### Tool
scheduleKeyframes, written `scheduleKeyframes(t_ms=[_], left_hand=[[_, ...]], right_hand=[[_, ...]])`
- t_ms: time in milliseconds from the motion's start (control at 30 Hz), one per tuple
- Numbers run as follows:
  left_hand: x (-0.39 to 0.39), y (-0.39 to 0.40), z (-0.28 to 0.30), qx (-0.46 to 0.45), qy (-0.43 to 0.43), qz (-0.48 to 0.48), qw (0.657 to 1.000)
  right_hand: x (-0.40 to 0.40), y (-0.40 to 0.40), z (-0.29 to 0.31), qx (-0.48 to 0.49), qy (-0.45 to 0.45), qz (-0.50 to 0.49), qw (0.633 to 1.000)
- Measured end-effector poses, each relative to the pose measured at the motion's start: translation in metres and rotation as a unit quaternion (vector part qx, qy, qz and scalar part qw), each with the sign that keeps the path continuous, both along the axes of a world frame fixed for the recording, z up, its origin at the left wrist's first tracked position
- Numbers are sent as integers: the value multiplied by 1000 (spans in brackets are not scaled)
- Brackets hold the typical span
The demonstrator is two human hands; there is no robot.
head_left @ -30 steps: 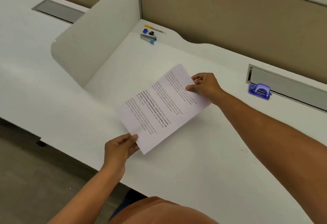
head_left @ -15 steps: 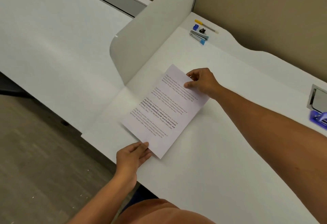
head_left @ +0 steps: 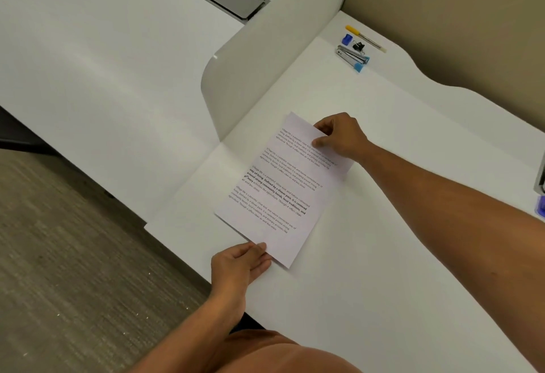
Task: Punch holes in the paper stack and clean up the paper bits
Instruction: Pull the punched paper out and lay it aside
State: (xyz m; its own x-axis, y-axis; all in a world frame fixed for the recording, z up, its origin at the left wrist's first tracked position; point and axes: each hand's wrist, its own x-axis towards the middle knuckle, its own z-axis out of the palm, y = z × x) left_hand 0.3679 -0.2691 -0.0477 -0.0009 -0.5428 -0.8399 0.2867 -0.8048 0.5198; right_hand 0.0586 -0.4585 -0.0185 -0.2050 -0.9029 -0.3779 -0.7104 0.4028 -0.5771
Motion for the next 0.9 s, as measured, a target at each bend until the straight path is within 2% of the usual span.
scheduleKeyframes(t_ms=[567,633,667,700,733,767,833,867,900], left_hand=[[-3,3,6,-22,-54,-24,998],[2,5,6,-49,-99,-56,992],[6,6,5,-84,-155,-97,980],[11,6,3,-139,-224,-148,953],[17,4,1,-214,-296,-191,911],[22,1,-1,-309,-357,-226,852],[30,-10,-8,-509,-427,-287,690],[31,-19,-11,-580,-434,-319,612],[30,-28,-15,-612,-437,-356,555]], right_hand=[[6,8,-9,-6,66,-12,998],[5,9,-9,-9,84,7,996],[6,12,-8,-21,94,25,995],[7,16,-7,-34,103,44,993],[10,21,-7,-41,124,64,989],[14,28,-6,-51,152,82,984],[27,46,-9,-88,204,121,968],[34,56,-12,-103,219,140,960],[41,66,-15,-113,227,159,954]])
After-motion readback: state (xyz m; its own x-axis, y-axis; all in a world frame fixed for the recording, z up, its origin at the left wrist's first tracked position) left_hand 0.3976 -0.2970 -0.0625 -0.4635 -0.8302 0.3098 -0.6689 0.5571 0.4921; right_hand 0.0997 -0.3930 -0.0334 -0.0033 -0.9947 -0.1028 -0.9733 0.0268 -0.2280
